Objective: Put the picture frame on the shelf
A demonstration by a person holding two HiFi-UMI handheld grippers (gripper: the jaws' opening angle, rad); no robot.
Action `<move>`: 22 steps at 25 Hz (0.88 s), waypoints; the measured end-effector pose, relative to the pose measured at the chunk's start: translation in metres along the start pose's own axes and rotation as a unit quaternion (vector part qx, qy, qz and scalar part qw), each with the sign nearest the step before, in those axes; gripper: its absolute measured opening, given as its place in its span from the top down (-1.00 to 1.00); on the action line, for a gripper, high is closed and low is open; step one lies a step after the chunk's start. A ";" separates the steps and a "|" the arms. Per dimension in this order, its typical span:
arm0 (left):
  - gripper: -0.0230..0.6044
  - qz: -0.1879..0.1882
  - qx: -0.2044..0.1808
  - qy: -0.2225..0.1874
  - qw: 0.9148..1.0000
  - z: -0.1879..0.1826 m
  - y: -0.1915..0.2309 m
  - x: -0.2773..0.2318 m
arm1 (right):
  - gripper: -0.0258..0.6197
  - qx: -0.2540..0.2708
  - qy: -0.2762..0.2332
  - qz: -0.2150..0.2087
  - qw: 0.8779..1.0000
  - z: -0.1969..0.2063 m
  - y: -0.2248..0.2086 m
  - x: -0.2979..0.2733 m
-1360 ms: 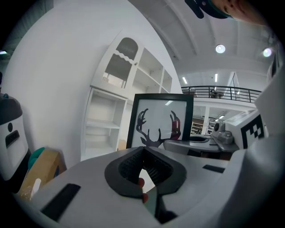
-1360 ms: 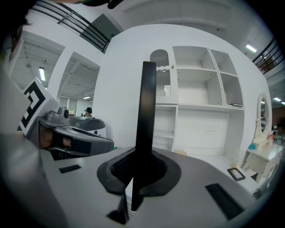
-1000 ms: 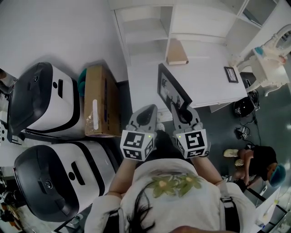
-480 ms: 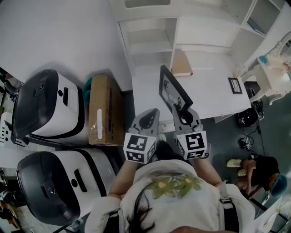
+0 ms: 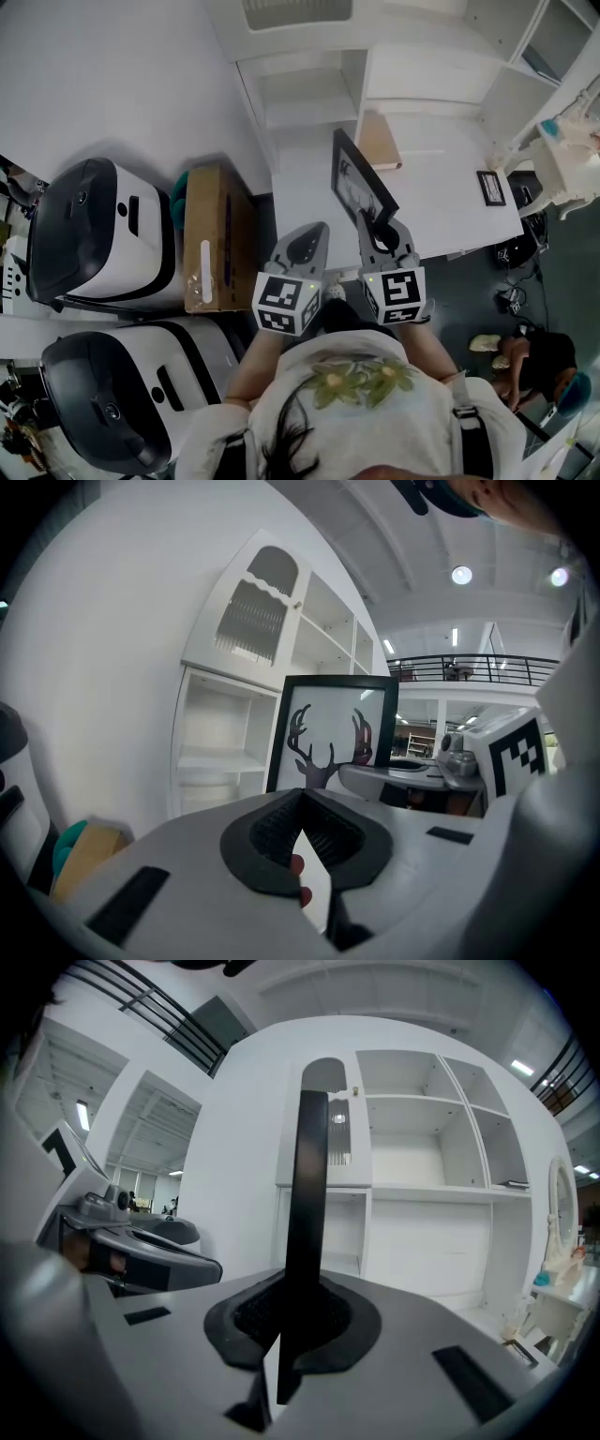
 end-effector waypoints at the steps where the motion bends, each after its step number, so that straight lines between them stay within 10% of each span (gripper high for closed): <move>1: 0.84 0.000 -0.001 0.000 1.000 -0.002 0.002 -0.005 | 0.80 -0.001 0.000 0.002 1.000 0.000 -0.003 -0.005; 22: 0.84 -0.006 -0.003 -0.004 1.000 -0.033 0.045 -0.093 | 0.80 -0.003 0.001 0.022 1.000 0.009 -0.062 -0.098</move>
Point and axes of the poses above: the fingertips, and each gripper's own axes: x backward along the fingers, y to its left, z out of its underside, the point moved 8 cm from there along x, backward along the fingers, and after that the axes turned 9 degrees about x, right-handed, at the moved point
